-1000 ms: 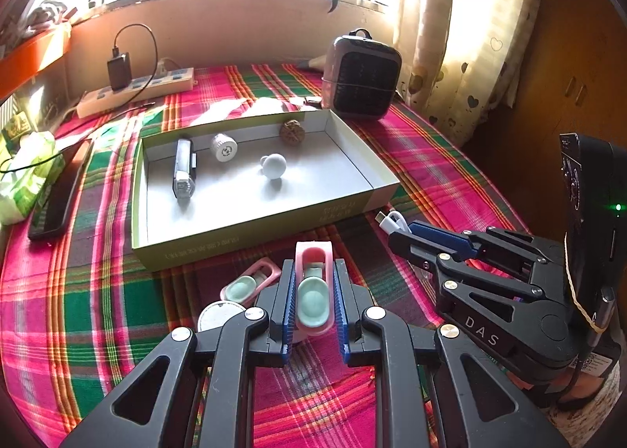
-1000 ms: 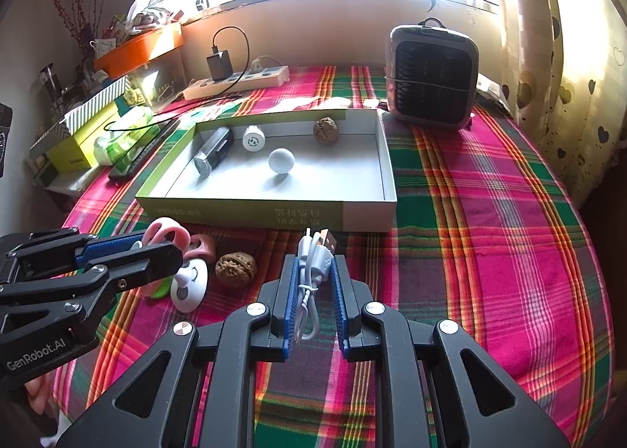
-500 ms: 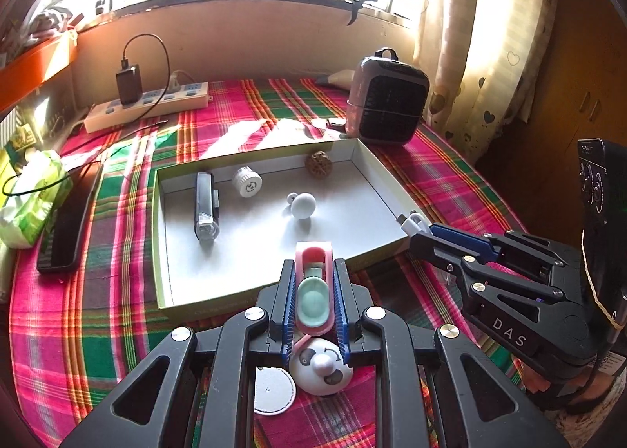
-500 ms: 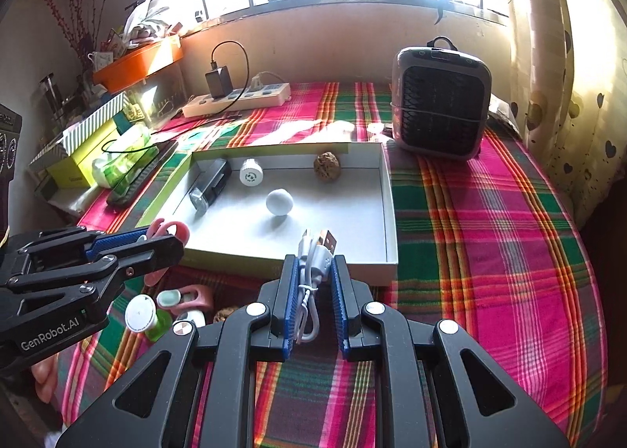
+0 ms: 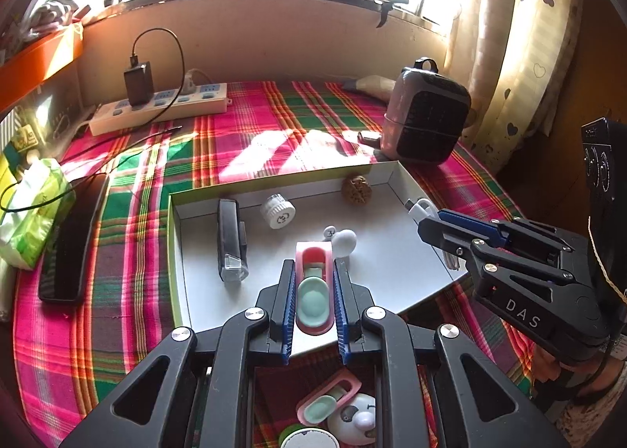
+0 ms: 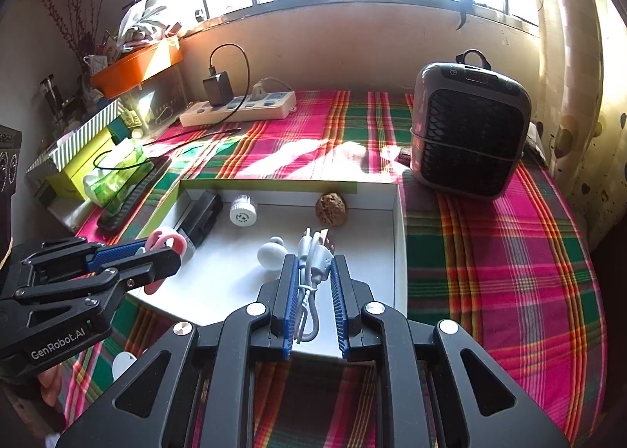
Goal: Organize objects
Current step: 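Lower the pink clip and white cable into the box with both grippers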
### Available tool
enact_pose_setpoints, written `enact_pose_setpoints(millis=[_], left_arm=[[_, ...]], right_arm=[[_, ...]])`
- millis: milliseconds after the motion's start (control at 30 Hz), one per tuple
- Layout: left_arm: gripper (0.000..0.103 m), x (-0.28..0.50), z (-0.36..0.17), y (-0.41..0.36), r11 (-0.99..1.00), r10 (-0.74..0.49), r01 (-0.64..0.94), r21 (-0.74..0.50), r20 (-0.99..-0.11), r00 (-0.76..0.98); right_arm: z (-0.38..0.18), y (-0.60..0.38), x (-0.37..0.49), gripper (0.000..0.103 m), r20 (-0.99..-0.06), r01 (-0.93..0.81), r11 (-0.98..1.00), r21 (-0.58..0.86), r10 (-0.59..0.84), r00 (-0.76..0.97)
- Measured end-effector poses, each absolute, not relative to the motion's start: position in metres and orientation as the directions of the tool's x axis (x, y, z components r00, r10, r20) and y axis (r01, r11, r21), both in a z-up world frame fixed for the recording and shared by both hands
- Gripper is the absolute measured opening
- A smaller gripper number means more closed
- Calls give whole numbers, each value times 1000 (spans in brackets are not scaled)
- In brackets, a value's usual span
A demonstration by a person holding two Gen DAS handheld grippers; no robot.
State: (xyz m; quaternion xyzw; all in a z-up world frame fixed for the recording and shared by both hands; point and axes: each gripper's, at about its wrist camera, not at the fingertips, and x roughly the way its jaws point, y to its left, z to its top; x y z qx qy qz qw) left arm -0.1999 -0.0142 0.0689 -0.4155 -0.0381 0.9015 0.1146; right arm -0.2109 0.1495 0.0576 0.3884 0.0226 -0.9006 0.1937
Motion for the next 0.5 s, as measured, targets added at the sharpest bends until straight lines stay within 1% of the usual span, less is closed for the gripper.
enact_pose_setpoints(millis=[367, 500], left_arm=[[16, -230, 54, -18, -976, 217, -147, -161, -768, -602], [16, -238, 48, -18, -977, 213, -140, -161, -779, -590]], right_arm=[[47, 133, -252, 18, -741, 404, -907, 118, -351, -572], [41, 128, -264, 18, -746, 427, -889, 169, -398, -534]])
